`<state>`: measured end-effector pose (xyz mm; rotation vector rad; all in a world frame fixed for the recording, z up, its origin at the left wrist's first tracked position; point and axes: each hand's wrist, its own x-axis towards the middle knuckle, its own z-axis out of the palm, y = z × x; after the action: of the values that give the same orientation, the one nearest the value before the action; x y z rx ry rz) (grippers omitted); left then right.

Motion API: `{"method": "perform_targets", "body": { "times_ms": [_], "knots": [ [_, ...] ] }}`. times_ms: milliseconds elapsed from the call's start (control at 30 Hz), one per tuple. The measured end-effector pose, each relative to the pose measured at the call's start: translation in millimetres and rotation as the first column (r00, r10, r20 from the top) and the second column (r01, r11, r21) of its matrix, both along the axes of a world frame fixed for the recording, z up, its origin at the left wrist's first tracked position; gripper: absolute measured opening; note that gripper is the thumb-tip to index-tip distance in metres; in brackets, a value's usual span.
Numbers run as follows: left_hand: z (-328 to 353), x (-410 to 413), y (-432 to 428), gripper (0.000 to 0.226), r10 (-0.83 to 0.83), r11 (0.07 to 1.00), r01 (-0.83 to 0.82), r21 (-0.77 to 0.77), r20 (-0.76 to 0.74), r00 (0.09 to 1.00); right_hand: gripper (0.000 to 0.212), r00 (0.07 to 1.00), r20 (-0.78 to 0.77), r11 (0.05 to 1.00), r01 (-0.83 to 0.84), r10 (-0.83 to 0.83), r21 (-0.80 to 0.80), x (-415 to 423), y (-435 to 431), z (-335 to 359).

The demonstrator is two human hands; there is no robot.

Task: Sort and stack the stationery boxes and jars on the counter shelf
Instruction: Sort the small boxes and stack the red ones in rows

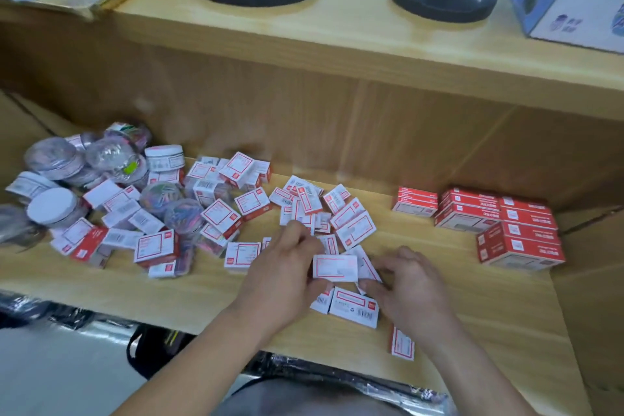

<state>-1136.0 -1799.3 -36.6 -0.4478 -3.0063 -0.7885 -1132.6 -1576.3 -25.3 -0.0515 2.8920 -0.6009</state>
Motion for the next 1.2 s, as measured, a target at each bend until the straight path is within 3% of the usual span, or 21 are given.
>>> {"method": "perform_targets", "body": {
  "times_ms": [133, 267, 433, 600, 733, 867, 1000, 1100, 1200],
  "knots": [
    [10, 2, 1, 0.037, 0.034, 0.998, -0.035, 0.061, 0.015, 0.999, 0.026, 0.995, -0.006, 0.984, 0.098, -0.1, -0.146, 3, -8, 2],
    [11, 4, -1, 0.037, 0.094, 0.928, -0.14, 0.345, 0.146, 0.985, 0.028, 0.975, -0.057, 0.923, 0.183, -0.214, -0.34, 5, -6, 8],
    [19, 5, 8, 0.019, 0.079, 0.767, -0.184, 0.615, 0.194, 0.978, 0.038, 0.937, -0.281, 0.864, 0.043, -0.209, -0.501, 11, 4, 42],
    [29, 12, 20, 0.024, -0.002, 0.654, -0.227, 0.722, 0.301, 0.954, 0.027, 0.936, -0.303, 0.847, -0.008, -0.18, -0.531, 13, 0, 58],
    [34, 15, 22, 0.019, 0.016, 0.631, -0.269, 0.728, 0.335, 0.942, 0.034, 0.931, -0.219, 0.786, 0.102, -0.291, -0.609, 16, 0, 61],
    [38, 16, 24, 0.022, -0.005, 0.622, -0.255, 0.74, 0.329, 0.944, 0.026, 0.947, -0.089, 0.709, 0.166, -0.308, -0.685, 19, 0, 64],
    [39, 18, 28, 0.038, -0.04, 0.534, -0.273, 0.8, 0.346, 0.937, 0.031, 0.933, 0.034, 0.517, 0.228, -0.358, -0.825, 20, -2, 65],
    [41, 16, 29, 0.036, -0.014, 0.466, -0.309, 0.829, 0.356, 0.934, 0.036, 0.926, 0.096, 0.435, 0.261, -0.365, -0.862, 20, -2, 68],
    [40, 15, 30, 0.033, 0.02, 0.459, -0.338, 0.822, 0.371, 0.929, 0.031, 0.909, 0.16, 0.357, 0.306, -0.384, -0.882, 19, -1, 69]
  ]
}}
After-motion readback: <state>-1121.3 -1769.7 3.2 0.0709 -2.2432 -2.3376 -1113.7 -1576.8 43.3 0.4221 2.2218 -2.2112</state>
